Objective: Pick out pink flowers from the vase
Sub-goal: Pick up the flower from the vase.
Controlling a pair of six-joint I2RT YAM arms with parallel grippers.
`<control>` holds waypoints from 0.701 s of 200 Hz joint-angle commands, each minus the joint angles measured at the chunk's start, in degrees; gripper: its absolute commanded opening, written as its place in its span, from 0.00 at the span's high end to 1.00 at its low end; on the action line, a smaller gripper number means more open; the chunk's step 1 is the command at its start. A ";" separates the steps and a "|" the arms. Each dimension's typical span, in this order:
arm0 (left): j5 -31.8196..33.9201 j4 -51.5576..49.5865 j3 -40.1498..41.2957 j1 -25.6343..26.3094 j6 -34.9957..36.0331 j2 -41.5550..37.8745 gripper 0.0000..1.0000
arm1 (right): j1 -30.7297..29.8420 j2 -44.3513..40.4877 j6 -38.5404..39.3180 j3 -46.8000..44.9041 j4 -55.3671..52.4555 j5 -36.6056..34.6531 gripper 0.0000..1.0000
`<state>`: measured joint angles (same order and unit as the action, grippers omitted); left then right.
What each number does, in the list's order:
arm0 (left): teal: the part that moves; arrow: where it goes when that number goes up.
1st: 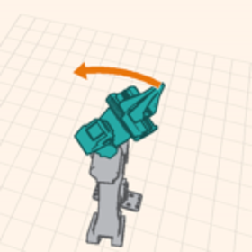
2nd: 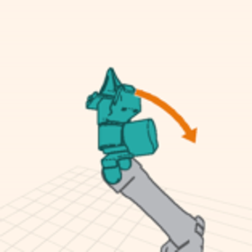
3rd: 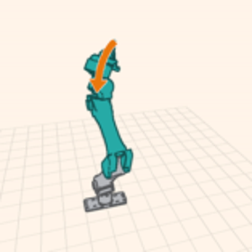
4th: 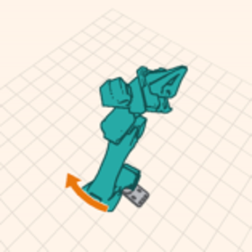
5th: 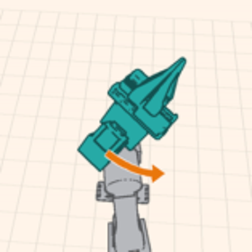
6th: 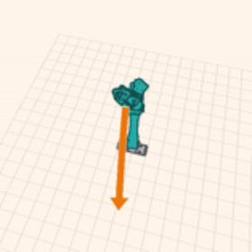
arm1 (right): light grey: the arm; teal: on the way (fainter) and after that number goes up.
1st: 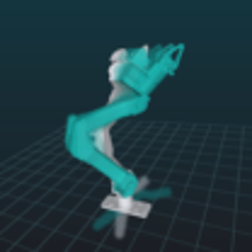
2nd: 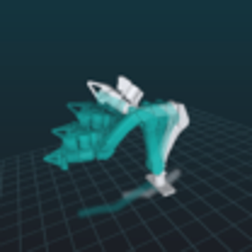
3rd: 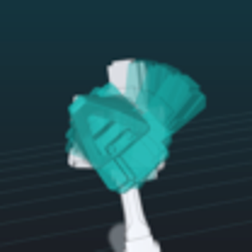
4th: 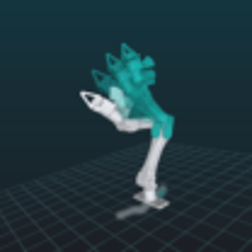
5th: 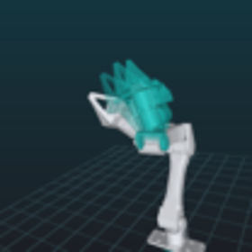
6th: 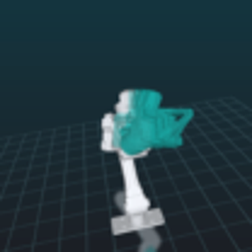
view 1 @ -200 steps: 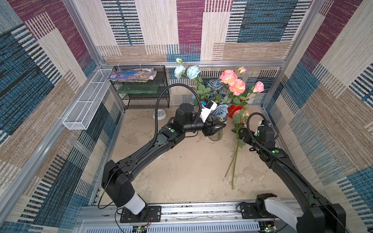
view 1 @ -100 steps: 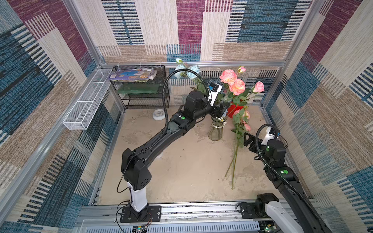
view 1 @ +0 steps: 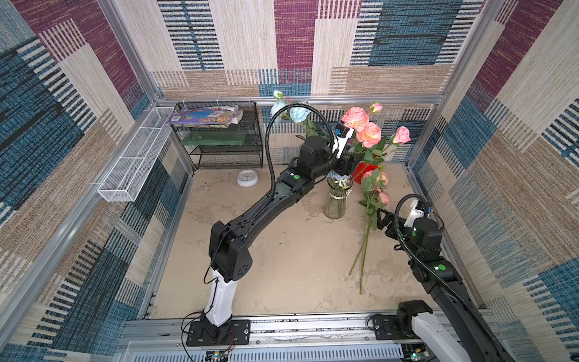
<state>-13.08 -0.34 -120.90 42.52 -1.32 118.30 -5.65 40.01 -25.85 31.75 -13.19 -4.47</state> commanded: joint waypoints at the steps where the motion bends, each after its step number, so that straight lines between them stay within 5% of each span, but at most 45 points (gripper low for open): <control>1: -2.64 1.22 -3.58 -0.07 2.77 2.17 0.28 | 0.20 0.24 0.44 -0.02 1.59 1.02 0.00; 73: -4.21 -7.03 -19.63 -0.09 5.54 9.66 0.42 | 0.64 0.41 0.68 0.08 1.37 1.28 0.00; 111: -5.66 -10.78 -19.54 -0.03 7.18 8.38 0.44 | 0.81 1.19 0.71 -0.07 1.91 1.78 0.00; 140: -6.69 -11.96 -20.42 -0.01 7.82 8.52 0.59 | 0.90 2.38 0.39 0.45 1.87 2.49 0.00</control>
<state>-18.15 -10.57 -140.40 42.52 4.38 127.37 -4.80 41.69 -25.47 31.75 -13.06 -2.92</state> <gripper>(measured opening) 0.478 0.999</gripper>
